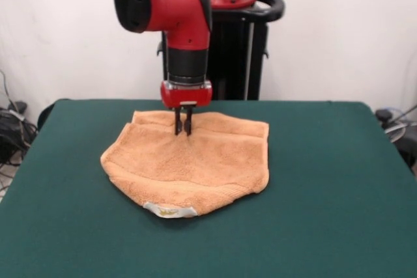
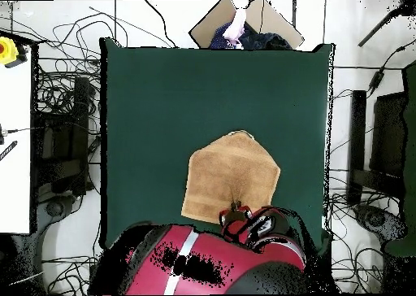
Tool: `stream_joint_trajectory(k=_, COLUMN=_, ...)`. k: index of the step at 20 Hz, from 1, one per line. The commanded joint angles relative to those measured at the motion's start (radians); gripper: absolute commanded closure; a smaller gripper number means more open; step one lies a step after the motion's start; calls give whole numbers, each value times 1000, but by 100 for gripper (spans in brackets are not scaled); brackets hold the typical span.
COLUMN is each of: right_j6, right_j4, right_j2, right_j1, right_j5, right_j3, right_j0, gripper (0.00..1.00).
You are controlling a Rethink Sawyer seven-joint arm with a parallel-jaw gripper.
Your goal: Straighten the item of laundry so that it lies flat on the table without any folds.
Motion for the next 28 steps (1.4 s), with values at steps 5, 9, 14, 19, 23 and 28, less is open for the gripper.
stream_joint_trajectory(k=5, right_j6=44, right_j4=-48, right_j2=126, right_j1=52, right_j5=169, right_j3=88, right_j0=-70, gripper=100)
stream_joint_trajectory(k=9, right_j6=13, right_j4=-70, right_j2=225, right_j1=5, right_j5=273, right_j3=151, right_j0=-166, gripper=100)
stream_joint_trajectory(k=14, right_j6=33, right_j4=-23, right_j2=127, right_j1=-36, right_j5=193, right_j3=157, right_j0=-84, gripper=100)
stream_joint_trajectory(k=19, right_j6=2, right_j4=-16, right_j2=194, right_j1=-182, right_j5=300, right_j3=268, right_j0=-168, gripper=100)
stream_joint_trajectory(k=23, right_j6=-154, right_j4=103, right_j2=418, right_j1=-505, right_j5=501, right_j3=472, right_j0=-382, gripper=100)
stream_joint_trajectory(k=28, right_j6=-74, right_j4=41, right_j2=376, right_j1=-455, right_j5=430, right_j3=410, right_j0=-334, gripper=100)
